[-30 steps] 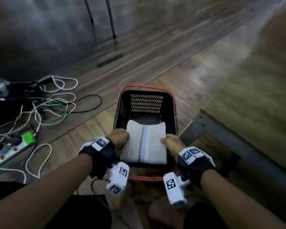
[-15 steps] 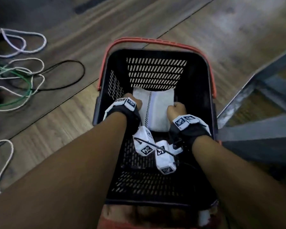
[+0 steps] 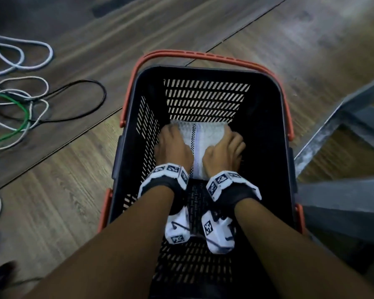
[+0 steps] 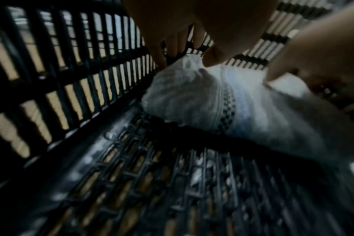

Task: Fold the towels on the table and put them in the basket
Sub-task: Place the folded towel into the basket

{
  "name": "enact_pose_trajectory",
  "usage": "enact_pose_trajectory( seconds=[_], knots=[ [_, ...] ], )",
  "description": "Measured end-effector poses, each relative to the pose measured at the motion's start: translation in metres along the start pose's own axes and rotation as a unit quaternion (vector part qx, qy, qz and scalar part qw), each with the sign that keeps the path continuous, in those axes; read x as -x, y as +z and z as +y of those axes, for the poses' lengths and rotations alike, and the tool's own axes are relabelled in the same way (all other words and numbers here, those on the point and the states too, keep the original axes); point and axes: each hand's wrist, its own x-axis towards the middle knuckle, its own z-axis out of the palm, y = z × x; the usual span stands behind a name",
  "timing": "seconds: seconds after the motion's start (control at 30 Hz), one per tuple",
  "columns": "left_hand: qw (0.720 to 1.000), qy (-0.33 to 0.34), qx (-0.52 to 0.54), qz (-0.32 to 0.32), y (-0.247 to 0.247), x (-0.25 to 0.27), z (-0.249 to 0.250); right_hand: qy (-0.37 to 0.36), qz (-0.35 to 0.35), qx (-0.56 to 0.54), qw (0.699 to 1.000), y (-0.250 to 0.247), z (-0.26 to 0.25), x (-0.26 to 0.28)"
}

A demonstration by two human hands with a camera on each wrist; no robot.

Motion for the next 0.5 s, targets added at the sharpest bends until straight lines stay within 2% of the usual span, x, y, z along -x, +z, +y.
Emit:
enact_pose_trajectory(
  seconds=[0.07,0.1,0.17,0.23,0.37,0.5],
  knots=[
    [0.994,0.068,-0.082,-0.022,0.013,0.001,-0.005,-0.092,-0.004,0.085,0.992,0.008,0.004,0.002],
    [0.990,0.086,-0.108,-0.038,0.020,-0.001,-0.010,-0.114,-0.021,0.109,0.987,0.013,0.009,0.001],
    [0.984,0.099,-0.131,-0.064,0.034,-0.002,-0.020,-0.131,-0.044,0.140,0.980,0.023,0.023,-0.002],
    [0.982,0.117,-0.141,-0.045,0.043,-0.002,-0.029,-0.155,-0.035,0.173,0.972,0.033,0.033,-0.002],
    [0.983,0.117,-0.139,-0.022,0.048,-0.003,-0.029,-0.166,-0.035,0.188,0.967,0.037,0.032,-0.002],
    [0.974,0.087,-0.176,-0.116,0.025,-0.001,-0.016,-0.137,-0.130,0.213,0.959,0.014,0.019,-0.003]
  ],
)
